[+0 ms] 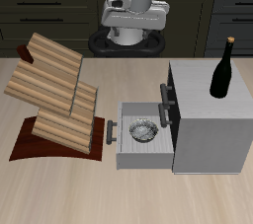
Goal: Place the wine bottle on the top layer of the wine rack
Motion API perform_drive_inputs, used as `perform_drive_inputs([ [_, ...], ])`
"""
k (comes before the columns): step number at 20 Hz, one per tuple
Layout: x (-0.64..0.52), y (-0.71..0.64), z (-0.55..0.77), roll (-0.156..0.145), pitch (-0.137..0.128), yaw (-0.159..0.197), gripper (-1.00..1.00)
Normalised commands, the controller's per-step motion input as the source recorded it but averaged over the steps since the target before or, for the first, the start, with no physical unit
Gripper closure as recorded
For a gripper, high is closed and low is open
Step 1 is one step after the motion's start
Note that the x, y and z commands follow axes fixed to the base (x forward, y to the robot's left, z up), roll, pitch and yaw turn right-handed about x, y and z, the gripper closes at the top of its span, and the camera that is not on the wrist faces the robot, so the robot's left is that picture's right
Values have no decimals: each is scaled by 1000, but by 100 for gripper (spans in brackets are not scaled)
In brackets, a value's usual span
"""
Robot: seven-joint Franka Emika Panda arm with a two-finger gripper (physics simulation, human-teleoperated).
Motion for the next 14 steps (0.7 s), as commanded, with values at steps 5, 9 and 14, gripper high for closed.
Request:
perform_drive_inputs([
  [5, 14, 398, 8, -31, 14, 42, -100],
  [9, -16, 264, -10, -6, 23, 24, -100],
  [14, -60, 333, 223, -31, -31, -8, -100],
])
